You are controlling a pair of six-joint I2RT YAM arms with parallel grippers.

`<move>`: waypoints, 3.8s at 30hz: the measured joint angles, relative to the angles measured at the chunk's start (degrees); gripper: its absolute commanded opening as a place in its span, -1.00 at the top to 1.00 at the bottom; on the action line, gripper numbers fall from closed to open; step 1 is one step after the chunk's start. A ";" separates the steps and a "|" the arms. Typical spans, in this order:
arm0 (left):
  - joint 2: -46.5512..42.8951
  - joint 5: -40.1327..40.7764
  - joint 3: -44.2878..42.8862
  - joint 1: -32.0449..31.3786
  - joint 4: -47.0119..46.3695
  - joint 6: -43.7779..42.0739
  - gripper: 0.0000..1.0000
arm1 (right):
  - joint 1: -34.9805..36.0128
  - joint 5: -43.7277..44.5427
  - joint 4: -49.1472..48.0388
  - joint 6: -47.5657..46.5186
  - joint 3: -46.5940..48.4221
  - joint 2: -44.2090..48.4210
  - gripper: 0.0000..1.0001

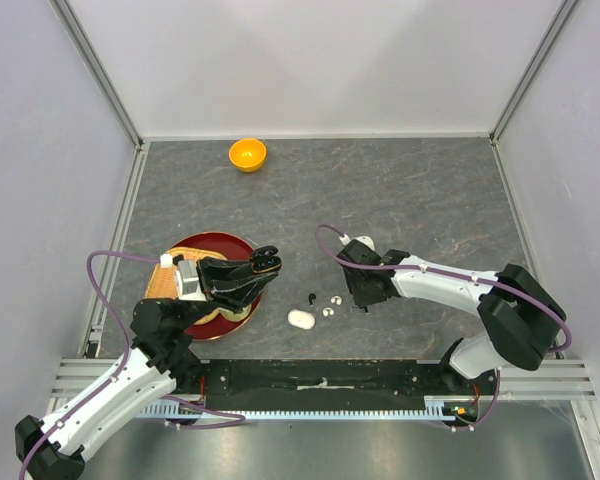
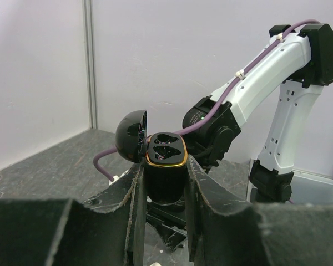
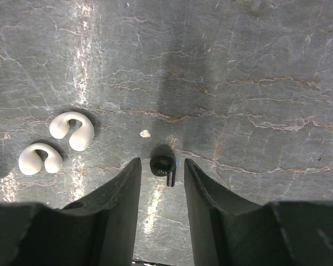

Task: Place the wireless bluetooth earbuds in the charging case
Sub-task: Pick up the earbud from the center of the board.

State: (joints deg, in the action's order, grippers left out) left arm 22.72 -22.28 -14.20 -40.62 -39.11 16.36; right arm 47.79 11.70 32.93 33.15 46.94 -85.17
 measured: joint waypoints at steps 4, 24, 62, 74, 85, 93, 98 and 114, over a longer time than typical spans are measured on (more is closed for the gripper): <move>0.00 0.26 -0.02 0.00 0.02 0.00 0.95 | 0.00 0.00 -0.15 -0.13 -0.55 -0.09 0.13; 0.00 1.27 0.00 0.00 0.02 0.00 0.96 | 0.02 0.02 -2.27 0.26 -1.51 -0.94 0.30; 0.55 2.34 0.00 0.00 0.07 0.02 0.96 | 0.37 4.87 -2.54 11.39 -4.26 1.92 0.03; 0.92 2.56 0.00 0.00 0.04 0.04 0.96 | 0.37 1.92 -3.96 5.60 -4.50 2.64 0.08; 0.92 2.62 0.00 0.00 0.04 0.04 0.95 | 0.37 1.90 -4.48 5.51 -5.29 2.64 0.19; 0.90 2.64 0.00 0.00 0.04 0.04 0.96 | 0.37 1.92 -4.68 5.29 -5.33 2.62 0.27; 0.90 2.69 0.00 0.00 0.04 0.04 0.96 | 0.37 1.88 -4.96 5.16 -5.35 2.62 0.35; 0.90 2.73 0.00 0.00 0.09 0.04 0.96 | 0.35 1.68 -5.20 4.94 -5.40 2.64 1.00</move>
State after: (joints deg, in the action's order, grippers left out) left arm 23.62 -19.55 -14.20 -40.62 -39.03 16.40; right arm 48.14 13.39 27.73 38.09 41.54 -82.52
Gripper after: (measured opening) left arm 0.344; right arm 0.254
